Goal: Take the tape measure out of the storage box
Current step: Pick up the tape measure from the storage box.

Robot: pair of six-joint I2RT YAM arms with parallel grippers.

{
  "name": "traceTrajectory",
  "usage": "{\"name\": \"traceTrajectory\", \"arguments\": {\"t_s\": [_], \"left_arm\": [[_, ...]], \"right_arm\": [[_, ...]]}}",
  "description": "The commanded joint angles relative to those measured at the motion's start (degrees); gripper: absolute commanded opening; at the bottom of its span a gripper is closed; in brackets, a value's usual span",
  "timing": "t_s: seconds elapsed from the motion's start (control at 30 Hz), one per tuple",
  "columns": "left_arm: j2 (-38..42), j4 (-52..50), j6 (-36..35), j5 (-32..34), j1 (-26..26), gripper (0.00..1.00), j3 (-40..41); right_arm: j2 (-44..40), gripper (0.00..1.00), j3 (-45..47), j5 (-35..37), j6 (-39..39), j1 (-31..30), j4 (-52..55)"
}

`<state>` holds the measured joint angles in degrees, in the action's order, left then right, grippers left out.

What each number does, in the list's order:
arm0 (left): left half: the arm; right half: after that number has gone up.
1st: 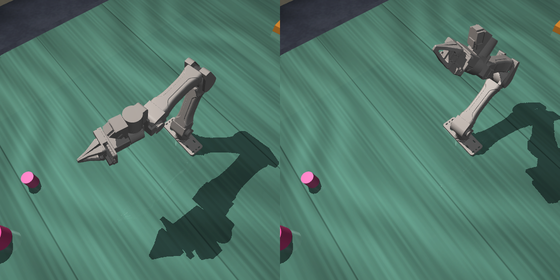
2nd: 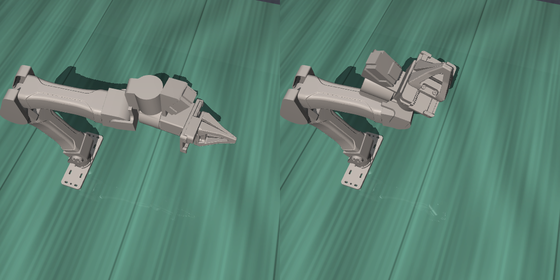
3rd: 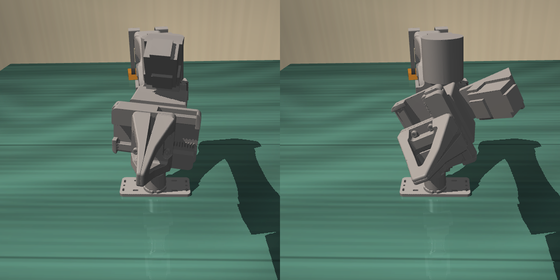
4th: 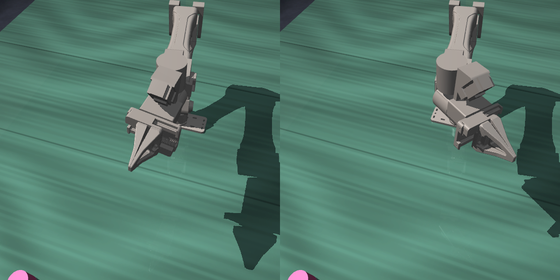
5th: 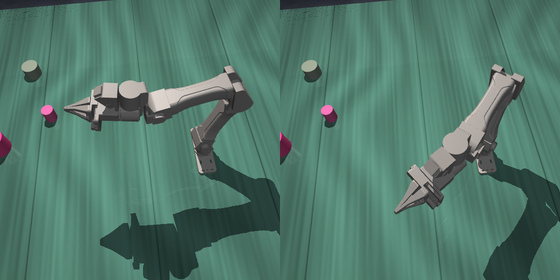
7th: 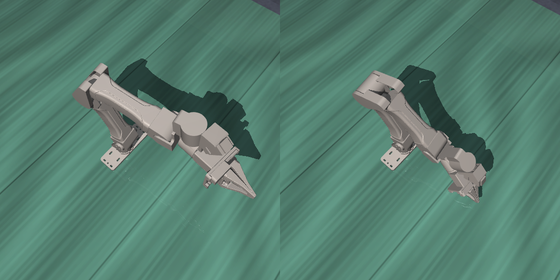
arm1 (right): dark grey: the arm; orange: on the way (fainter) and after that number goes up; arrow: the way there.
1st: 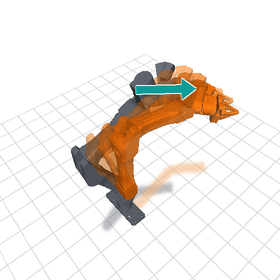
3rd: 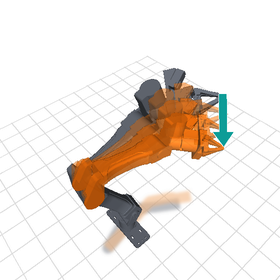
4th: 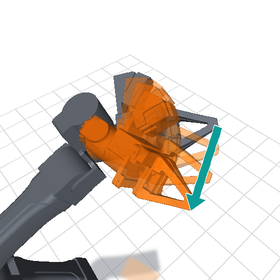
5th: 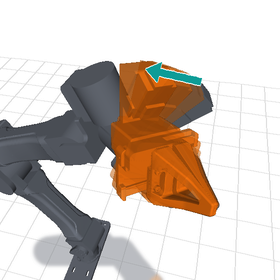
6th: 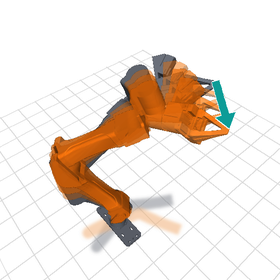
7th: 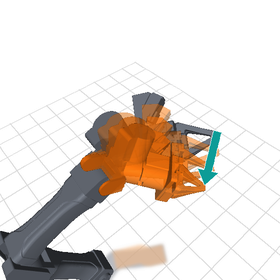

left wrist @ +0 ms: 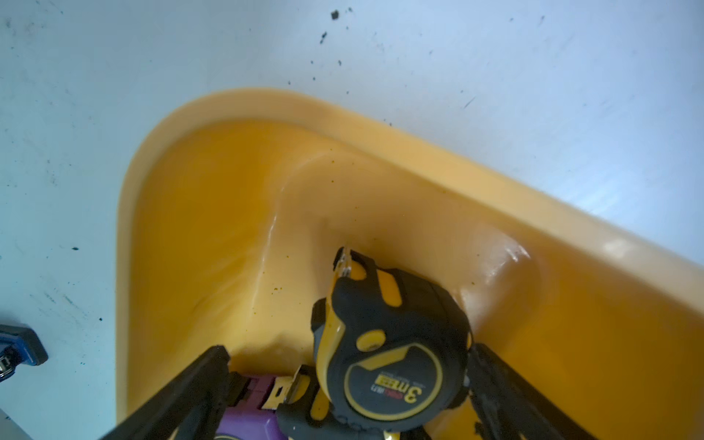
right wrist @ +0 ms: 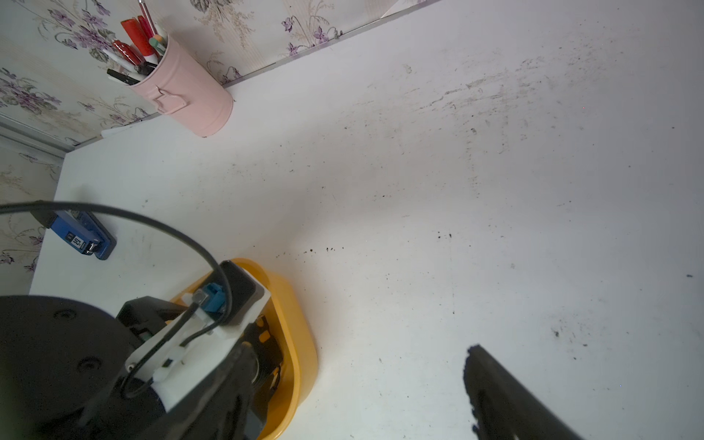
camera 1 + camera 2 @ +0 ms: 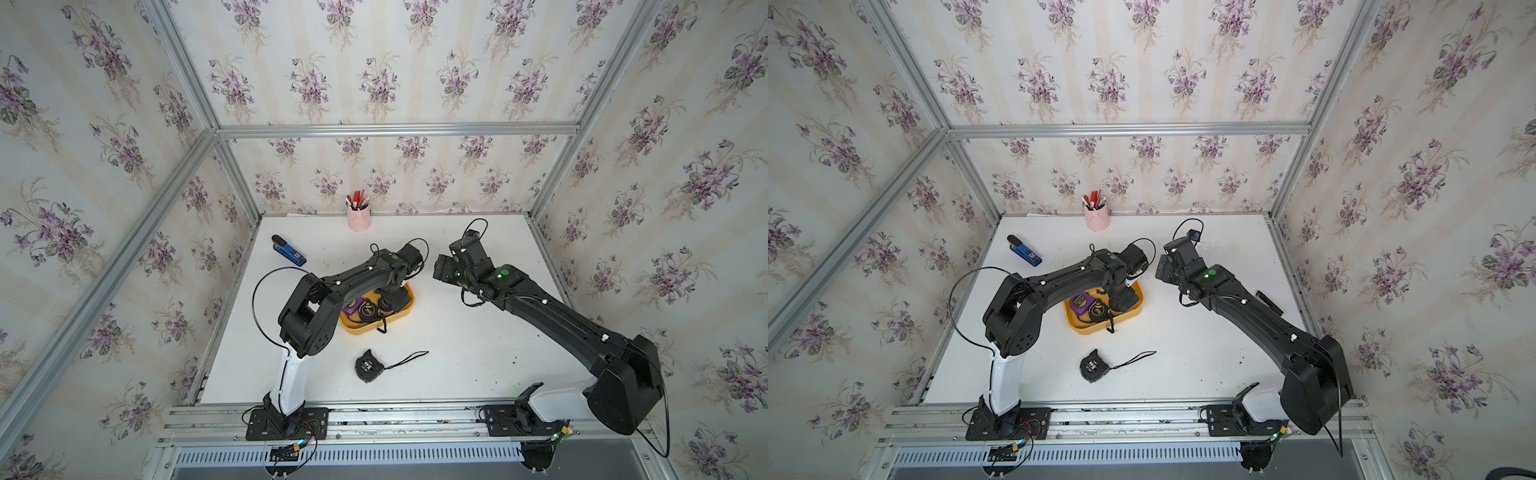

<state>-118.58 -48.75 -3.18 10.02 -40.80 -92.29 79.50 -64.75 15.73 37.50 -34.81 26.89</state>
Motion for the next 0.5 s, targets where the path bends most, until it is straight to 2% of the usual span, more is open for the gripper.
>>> {"name": "traceTrajectory", "arguments": {"t_s": [0.0,0.1,0.47], "left_arm": [[0.9,0.41,-2.37,-3.24,0.09,1.0,1.27],[1.85,0.97,-3.14,-5.23,0.01,1.0,2.58],[-0.37,2.21,-3.05,-5.58,0.11,0.99,2.78]], "right_arm": [[-0.04,0.89,-0.03,-0.1,-0.05,0.0,-1.27],[0.28,0.89,-0.17,-0.32,-0.05,0.0,-1.46],[1.0,0.89,-0.63,-0.96,0.03,0.0,-2.07]]}}
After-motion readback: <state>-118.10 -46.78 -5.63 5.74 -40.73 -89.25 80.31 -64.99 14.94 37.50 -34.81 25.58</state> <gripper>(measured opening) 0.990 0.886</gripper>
